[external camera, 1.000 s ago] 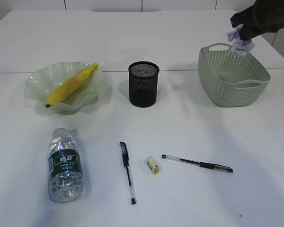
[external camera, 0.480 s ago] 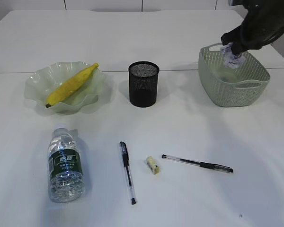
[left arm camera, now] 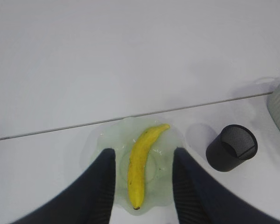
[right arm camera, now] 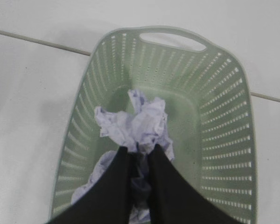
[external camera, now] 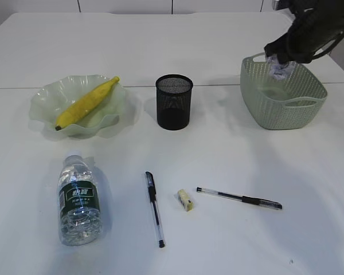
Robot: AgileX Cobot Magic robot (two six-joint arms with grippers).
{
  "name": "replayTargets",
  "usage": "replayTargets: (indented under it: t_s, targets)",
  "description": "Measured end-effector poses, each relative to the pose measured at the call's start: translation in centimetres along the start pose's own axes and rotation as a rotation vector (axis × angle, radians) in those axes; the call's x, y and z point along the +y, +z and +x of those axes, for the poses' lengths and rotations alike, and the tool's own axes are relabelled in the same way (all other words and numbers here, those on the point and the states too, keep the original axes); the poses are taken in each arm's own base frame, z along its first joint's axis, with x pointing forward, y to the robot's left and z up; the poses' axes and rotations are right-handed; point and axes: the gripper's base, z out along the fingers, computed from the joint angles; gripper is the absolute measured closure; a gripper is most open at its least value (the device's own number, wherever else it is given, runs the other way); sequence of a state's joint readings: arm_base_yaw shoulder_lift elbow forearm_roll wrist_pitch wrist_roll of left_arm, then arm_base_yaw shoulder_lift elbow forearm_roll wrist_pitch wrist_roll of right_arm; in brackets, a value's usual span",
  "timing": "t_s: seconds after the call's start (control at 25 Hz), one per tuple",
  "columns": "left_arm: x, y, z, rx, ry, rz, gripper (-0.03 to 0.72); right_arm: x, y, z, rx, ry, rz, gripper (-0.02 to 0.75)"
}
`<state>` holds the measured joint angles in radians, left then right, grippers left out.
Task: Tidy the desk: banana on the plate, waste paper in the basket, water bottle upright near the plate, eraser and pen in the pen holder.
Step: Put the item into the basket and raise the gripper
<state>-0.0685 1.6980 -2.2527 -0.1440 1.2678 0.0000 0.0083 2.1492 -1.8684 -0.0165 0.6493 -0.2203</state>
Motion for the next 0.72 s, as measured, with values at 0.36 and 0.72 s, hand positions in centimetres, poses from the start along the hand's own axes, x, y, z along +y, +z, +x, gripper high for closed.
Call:
replayTargets:
  t_s: [0.36,0.72]
  targets:
    - [-0.4,-2.5,-0.2,-0.052,0.007,0.003,0.402,0.3,3.6,1.3,0.051,0.031,-0.01,0.677]
    - [-0.4,-2.6,-0.2,-0.052,0.007,0.004,0.402,-1.7,5.3,1.7,0.049,0.153,0.026,0.672]
